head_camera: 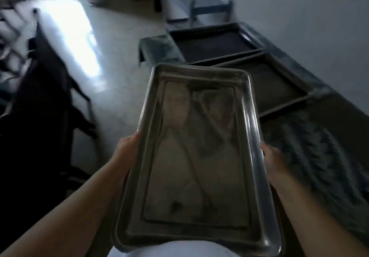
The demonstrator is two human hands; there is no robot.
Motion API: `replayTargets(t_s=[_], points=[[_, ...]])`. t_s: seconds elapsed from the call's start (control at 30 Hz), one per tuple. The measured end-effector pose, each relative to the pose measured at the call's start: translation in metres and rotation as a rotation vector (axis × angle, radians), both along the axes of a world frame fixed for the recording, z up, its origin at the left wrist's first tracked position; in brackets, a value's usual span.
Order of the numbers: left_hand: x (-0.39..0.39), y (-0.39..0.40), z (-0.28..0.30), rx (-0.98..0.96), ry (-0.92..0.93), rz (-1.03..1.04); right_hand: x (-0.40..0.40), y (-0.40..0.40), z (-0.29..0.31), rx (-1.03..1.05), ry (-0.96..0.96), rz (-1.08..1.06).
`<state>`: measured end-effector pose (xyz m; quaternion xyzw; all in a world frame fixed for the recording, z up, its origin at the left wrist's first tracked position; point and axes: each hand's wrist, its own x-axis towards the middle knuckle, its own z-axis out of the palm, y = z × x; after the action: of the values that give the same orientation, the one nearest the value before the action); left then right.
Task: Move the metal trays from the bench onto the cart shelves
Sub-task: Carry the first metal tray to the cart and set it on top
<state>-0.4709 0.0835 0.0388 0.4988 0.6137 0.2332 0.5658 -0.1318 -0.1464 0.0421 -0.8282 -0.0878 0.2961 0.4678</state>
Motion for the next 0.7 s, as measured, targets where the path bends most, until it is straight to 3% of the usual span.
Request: replayTargets(t_s=[0.13,0.23,0.37,0.5,0.7], points=[[-0.088,-0.017,-0.008,0.007,0.016,0.216,-0.044,0.072,0.005,-0.029,-0.031,0.314],[-0.136,-0.021,-0.008,0.027,0.163,0.275,-0.078,0.114,0.007,-0.011,-0.013,0.429],[-0.181,-0.013,-0.008,0.042,0.177,0.385,-0.117,0.157,0.009,-0.021,0.107,0.469],[-0.204,0.005,-0.013,0.064,0.058,0.522,-0.140,0.199,0.006,0.005,0.093,0.493],[-0.224,0.076,-0.017,0.024,0.019,0.450,-0.150,0.259,0.009,-0.008,0.074,0.489]])
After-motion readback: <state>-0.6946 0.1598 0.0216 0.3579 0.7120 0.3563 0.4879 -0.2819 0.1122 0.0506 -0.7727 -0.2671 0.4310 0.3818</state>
